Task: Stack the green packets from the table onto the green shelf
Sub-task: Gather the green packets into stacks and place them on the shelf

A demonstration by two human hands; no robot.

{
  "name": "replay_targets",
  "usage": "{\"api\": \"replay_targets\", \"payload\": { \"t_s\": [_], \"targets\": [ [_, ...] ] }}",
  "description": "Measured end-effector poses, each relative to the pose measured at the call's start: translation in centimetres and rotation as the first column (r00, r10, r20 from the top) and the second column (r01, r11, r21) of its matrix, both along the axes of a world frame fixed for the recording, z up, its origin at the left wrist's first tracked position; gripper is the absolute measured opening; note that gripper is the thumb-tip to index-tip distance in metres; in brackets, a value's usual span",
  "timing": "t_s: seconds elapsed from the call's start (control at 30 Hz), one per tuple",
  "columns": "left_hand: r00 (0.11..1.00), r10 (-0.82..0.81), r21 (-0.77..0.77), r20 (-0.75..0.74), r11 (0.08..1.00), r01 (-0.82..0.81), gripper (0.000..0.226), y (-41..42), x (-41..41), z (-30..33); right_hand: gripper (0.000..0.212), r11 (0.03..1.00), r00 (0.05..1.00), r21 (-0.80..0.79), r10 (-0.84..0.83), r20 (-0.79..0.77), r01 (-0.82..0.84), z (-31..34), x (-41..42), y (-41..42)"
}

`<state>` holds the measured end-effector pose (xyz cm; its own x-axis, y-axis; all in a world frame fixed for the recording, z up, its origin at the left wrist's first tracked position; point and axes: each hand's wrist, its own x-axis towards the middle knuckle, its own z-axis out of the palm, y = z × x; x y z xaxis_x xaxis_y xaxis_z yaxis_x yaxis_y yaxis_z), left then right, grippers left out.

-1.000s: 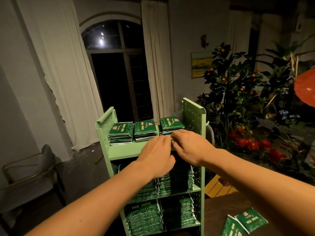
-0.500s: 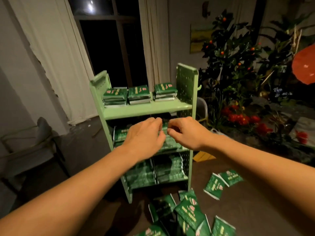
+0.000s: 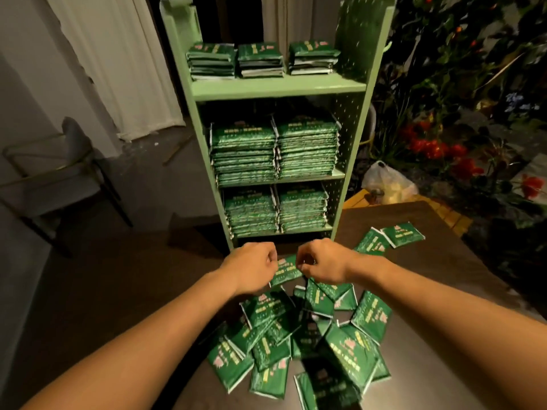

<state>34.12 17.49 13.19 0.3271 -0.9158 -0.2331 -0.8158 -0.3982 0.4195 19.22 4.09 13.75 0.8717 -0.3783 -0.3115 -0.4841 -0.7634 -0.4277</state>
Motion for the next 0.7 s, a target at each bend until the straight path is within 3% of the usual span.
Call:
{"api": "replay_targets", "payload": {
  "t_s": [0.13, 0.23, 0.37, 0.57, 0.7],
  "targets": [
    [0.993, 0.076, 0.053, -0.089, 0.996, -0.072, 0.011, 3.2, 0.2, -4.9, 0.018, 0.998, 0.995, 0.060, 0.001, -0.095, 0.005, -4.2, -0.3, 2.3],
    [0.987, 0.126, 0.139, -0.104, 0.984, -0.111, 0.025, 5.6, 0.4, -8.4, 0.023, 0.993, 0.984, 0.105, -0.025, -0.176, 0.044, -7.7, -0.7, 3.5],
    [0.974, 0.200, 0.213, -0.107, 0.961, -0.174, 0.040, 8.3, 0.7, -12.0, 0.045, 0.987, 0.961, 0.103, -0.096, -0.258, 0.126, -11.1, -0.7, 5.3],
    [0.912, 0.397, 0.346, -0.102, 0.874, -0.341, 0.077, 10.2, 0.3, -15.3, 0.069, 0.948, 0.948, 0.139, -0.260, -0.185, 0.287, -13.8, 1.1, 7.8],
    [0.861, 0.487, 0.398, -0.147, 0.826, -0.400, 0.104, 10.0, -0.2, -16.5, 0.071, 0.987, 0.944, 0.066, -0.120, -0.307, 0.147, -16.6, 1.8, 9.7]
  ]
}}
